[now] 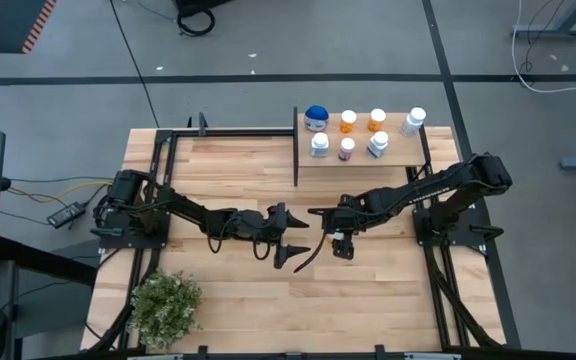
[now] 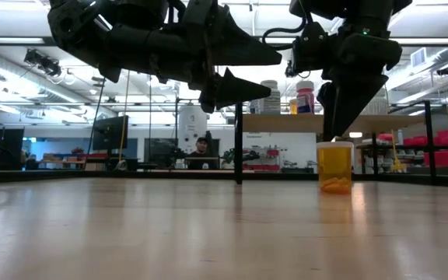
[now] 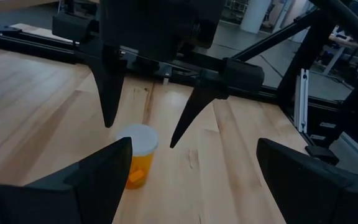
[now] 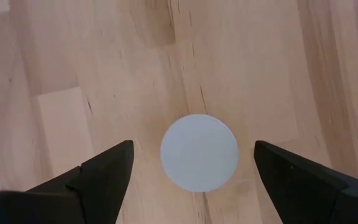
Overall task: Pick and place medicine bottles onto shelf by color
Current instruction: Put the orange pill bottle on the shelf
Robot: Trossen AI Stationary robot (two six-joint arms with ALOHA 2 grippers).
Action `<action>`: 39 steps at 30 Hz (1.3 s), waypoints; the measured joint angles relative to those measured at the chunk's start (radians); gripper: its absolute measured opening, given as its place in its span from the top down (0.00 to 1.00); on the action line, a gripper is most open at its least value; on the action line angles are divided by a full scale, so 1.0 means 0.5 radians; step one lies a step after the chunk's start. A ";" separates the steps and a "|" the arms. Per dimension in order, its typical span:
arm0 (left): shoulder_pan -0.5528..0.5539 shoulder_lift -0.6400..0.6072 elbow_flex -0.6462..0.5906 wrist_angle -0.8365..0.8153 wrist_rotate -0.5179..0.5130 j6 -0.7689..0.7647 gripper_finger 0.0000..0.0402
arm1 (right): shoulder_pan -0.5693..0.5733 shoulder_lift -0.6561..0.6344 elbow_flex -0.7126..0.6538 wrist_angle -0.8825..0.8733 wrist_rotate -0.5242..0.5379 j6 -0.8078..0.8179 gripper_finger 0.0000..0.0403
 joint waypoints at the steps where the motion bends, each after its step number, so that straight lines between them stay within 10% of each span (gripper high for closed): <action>1: 0.000 0.000 0.000 0.000 0.000 -0.007 0.13 | 0.000 0.000 0.000 0.000 0.001 0.002 0.15; 39: 0.000 0.000 0.000 -0.002 0.000 -0.038 0.13 | 0.000 -0.002 -0.170 0.131 0.014 0.024 0.15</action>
